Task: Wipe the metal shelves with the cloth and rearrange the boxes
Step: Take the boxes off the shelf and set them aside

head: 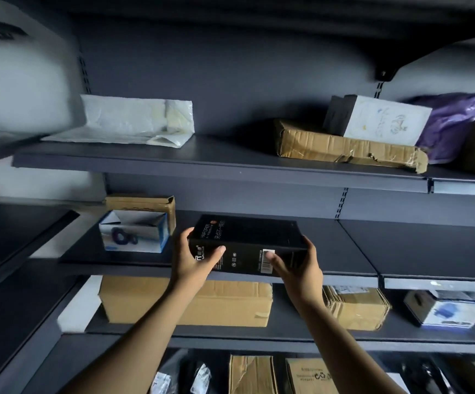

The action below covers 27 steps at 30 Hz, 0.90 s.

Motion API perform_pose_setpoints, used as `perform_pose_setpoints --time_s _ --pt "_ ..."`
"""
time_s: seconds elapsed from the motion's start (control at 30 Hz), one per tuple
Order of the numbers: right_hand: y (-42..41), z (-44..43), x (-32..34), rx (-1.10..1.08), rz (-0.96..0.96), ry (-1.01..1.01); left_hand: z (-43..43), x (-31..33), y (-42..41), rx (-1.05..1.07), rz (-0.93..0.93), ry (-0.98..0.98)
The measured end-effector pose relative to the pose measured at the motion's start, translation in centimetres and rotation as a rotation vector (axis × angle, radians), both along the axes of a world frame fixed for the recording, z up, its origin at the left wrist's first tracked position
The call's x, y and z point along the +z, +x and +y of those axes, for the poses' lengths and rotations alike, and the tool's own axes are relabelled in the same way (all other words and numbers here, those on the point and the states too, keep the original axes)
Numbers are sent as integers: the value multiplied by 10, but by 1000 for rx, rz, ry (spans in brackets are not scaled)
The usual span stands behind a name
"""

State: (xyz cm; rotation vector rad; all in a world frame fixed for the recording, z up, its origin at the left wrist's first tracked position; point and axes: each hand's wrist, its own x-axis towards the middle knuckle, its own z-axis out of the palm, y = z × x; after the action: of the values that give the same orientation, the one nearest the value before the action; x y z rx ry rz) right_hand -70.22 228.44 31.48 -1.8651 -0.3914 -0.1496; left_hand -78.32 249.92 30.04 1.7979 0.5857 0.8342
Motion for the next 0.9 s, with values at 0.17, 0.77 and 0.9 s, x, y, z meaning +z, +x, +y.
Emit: perform_pose_setpoints --time_s 0.17,0.77,0.9 --pt "-56 -7 36 -2 -69 105 -7 38 -51 -12 -152 68" --pt "-43 -1 198 -52 -518 192 5 197 -49 11 -412 220" --pt "4 8 233 -57 -596 150 14 218 -13 13 -320 236"
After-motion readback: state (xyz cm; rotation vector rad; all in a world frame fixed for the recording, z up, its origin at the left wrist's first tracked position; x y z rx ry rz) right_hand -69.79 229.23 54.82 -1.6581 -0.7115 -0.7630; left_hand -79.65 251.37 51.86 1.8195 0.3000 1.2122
